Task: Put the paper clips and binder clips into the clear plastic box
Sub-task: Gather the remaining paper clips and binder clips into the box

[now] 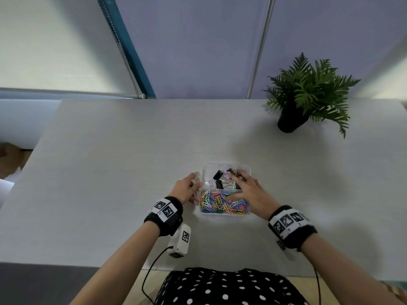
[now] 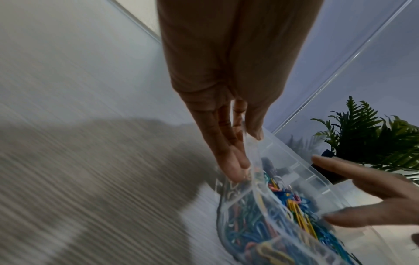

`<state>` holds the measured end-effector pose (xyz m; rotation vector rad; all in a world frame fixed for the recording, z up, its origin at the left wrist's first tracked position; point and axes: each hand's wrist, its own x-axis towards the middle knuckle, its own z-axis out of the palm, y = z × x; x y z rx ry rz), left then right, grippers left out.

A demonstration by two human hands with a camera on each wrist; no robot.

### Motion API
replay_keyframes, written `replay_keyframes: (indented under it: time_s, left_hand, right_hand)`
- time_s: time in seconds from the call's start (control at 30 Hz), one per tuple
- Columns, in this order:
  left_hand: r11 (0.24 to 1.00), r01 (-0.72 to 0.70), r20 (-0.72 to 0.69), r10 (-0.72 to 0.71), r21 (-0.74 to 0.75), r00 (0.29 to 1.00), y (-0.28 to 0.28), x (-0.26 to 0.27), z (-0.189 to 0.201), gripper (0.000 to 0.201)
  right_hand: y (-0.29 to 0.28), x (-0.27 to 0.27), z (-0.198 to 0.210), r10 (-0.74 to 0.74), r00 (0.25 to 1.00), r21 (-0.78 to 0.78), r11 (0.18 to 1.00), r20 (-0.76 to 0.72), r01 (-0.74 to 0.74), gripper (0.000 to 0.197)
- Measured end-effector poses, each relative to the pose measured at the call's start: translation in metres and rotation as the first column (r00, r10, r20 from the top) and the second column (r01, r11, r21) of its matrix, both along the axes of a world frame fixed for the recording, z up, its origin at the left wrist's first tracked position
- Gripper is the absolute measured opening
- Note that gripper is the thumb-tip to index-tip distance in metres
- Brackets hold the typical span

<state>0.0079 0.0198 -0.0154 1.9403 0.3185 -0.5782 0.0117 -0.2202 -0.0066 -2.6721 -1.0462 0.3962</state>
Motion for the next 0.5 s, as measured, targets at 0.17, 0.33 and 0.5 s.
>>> replay_keyframes:
  time_s: [0.17, 0.33, 0.5]
  left_hand:
    - [1.000, -0.015, -0.012, 0.014, -0.027, 1.000, 0.000, 0.000, 0.002, 0.016]
    - [1.000, -0.014, -0.017, 0.013, -0.022, 1.000, 0.001, 0.001, 0.000, 0.016]
    - [0.999, -0.022, -0.016, 0.021, -0.035, 1.000, 0.000, 0.001, 0.002, 0.015]
  right_hand:
    - [-0.019, 0.000, 0.007, -0.030, 0.976, -0.069, 0.997, 0.216, 0.046, 0.036]
    - [-0.008, -0.012, -0.013, 0.054, 0.984, -0.028, 0.998, 0.170, -0.050, 0.062]
    - [-0.001, -0.001, 0.002, -0.025, 0.997, 0.025, 0.999, 0.067, 0.023, 0.057]
